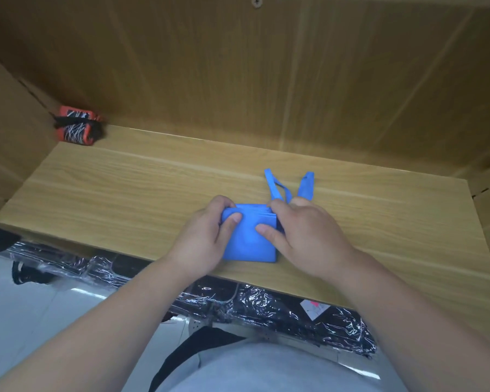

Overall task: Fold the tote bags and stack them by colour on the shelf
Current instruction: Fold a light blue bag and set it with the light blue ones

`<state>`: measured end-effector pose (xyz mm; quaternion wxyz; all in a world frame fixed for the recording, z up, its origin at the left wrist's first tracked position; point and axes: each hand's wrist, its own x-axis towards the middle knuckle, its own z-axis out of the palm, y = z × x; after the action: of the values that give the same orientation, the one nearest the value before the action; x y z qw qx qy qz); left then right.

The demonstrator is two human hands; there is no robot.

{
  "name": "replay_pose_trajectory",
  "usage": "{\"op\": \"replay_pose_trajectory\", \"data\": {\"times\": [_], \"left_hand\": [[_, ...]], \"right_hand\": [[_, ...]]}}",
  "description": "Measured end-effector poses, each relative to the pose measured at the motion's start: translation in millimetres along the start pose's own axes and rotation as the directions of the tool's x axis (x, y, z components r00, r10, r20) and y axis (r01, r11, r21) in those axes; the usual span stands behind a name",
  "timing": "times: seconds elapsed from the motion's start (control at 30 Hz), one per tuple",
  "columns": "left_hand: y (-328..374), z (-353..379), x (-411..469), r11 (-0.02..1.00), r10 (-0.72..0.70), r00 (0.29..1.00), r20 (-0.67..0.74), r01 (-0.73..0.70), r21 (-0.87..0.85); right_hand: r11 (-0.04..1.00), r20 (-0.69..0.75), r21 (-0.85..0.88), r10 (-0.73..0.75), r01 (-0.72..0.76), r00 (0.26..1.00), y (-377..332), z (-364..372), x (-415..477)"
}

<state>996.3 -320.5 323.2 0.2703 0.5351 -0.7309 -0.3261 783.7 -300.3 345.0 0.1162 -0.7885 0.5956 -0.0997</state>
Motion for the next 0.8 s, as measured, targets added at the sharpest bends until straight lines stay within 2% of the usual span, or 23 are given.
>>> {"op": "replay_pose_trajectory", "data": {"times": [0.17, 0.33, 0.57, 0.63, 0.7, 0.8], "left_hand": [[-2, 7, 7, 0.991, -0.117, 0.990, -0.079, 0.112, -0.075], [4, 13, 19, 0.991, -0.057, 0.986, -0.155, 0.075, 0.115], [0, 8, 30, 0.945, -0.015, 0.999, -0.035, 0.026, 0.327], [0, 5, 33, 0.925, 0.006, 1.000, 0.003, -0.007, 0.381], [0, 6, 35, 0.912, 0.029, 1.000, 0.010, -0.031, 0.409], [-1, 10, 37, 0.915, 0.049, 0.999, 0.010, -0.049, 0.400]], "right_hand": [[0.989, 0.001, 0.122, 0.084, -0.083, 0.996, 1, 1, 12], [0.978, 0.003, 0.184, 0.099, -0.097, 0.995, 5, 2, 23], [0.952, 0.001, 0.296, 0.082, -0.079, 0.997, 15, 9, 30], [0.967, -0.035, 0.248, 0.064, -0.053, 0.997, 19, 17, 31], [0.997, -0.135, 0.080, 0.009, 0.002, 0.991, 26, 27, 32], [1.000, -0.225, 0.003, -0.022, 0.023, 0.974, 29, 34, 33]]}}
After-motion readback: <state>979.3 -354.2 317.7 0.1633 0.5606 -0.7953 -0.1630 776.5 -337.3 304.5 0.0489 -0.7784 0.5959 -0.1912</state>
